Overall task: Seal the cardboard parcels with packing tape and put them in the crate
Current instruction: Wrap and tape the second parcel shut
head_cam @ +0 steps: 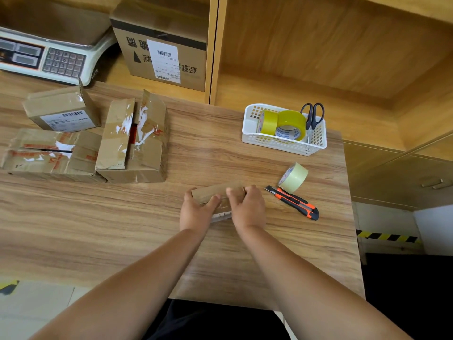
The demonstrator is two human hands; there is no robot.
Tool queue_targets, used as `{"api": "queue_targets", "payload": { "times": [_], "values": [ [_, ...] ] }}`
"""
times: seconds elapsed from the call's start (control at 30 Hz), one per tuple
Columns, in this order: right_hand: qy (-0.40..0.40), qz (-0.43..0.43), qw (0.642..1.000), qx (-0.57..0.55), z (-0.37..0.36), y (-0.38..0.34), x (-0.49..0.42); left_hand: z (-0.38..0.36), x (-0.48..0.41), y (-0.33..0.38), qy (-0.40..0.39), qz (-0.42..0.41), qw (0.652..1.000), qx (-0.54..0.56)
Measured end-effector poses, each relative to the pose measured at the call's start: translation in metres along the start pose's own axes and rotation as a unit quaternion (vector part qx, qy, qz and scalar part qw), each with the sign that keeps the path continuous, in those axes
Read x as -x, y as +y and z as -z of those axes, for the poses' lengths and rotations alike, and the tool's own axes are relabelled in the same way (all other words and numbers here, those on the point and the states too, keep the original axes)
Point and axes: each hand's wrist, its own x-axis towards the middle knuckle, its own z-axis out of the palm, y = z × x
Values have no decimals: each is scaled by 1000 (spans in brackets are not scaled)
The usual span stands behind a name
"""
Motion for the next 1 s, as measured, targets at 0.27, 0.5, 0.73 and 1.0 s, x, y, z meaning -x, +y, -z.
{"api": "queue_targets", "payload": {
  "times": [0.27,0.5,0.73,1.0],
  "values": [
    [-27,-21,997,66,0,-5,5,3,0,-8,5,-35,989,-143],
    [-34,-3,996,81,5,5,-1,4,2,-5,44,-98,969,-221],
    [-24,28,994,103,9,17,-3,3,0,-3,57,-106,966,-231],
    [62,364,914,170,3,36,5,14,15,-20,56,-471,805,-357]
  ]
}}
